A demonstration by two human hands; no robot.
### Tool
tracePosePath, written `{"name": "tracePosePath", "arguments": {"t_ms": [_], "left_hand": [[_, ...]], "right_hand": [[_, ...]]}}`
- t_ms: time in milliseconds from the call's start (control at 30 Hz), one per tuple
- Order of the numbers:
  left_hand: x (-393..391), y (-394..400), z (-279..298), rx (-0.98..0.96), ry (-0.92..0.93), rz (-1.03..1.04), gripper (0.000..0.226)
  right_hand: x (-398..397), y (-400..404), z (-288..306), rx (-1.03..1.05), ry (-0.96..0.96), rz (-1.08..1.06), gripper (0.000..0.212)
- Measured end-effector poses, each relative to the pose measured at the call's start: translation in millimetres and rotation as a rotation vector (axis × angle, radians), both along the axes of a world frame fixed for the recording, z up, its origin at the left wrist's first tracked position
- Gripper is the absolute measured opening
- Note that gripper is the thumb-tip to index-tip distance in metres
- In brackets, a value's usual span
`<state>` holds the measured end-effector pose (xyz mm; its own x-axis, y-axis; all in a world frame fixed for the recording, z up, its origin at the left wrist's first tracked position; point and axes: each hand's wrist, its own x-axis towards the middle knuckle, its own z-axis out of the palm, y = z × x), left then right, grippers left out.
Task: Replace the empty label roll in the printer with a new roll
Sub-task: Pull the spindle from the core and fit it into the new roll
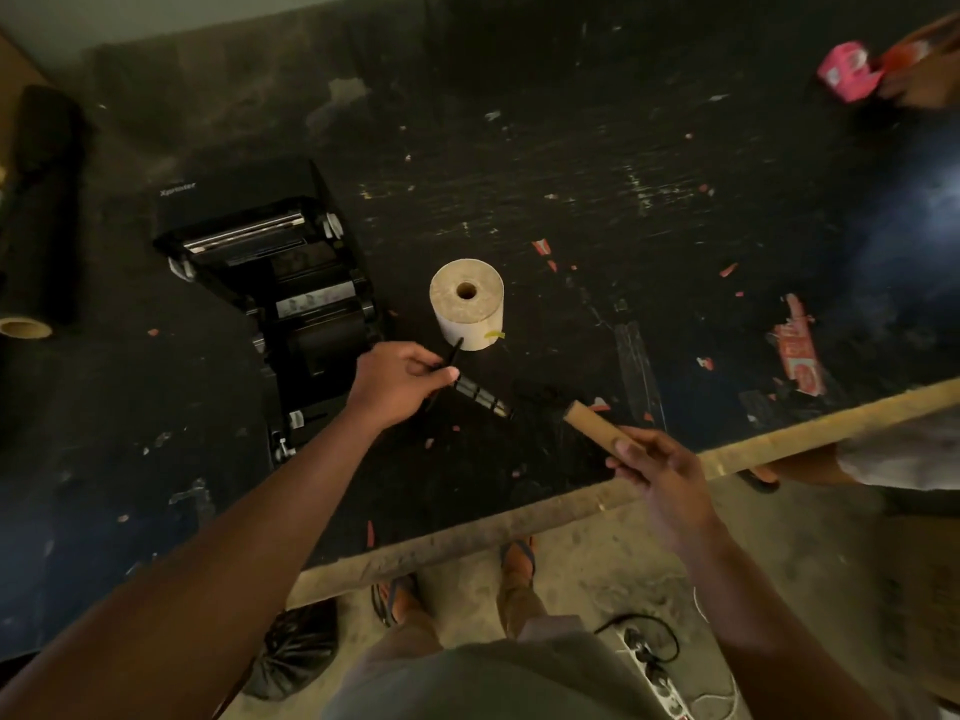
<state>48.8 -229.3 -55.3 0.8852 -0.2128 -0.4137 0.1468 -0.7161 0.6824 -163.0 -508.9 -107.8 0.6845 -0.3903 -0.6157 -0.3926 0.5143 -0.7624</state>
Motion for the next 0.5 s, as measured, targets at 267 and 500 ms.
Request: {"name": "tracePosePath", "arguments": {"t_ms": [267,500], "left_hand": [[14.3,-44.2,-26.9,0.356,0.082,-0.218,0.018],[11.2,-51.1,-8.6,0.377,-0.531,-0.183,0.040]], "right_hand": [[5.6,11.6,1.2,-0.030,-0.015,-0.007,0.031],[4.9,18.9,-5.3,-0.058,0.001,0.005,0.028]]}}
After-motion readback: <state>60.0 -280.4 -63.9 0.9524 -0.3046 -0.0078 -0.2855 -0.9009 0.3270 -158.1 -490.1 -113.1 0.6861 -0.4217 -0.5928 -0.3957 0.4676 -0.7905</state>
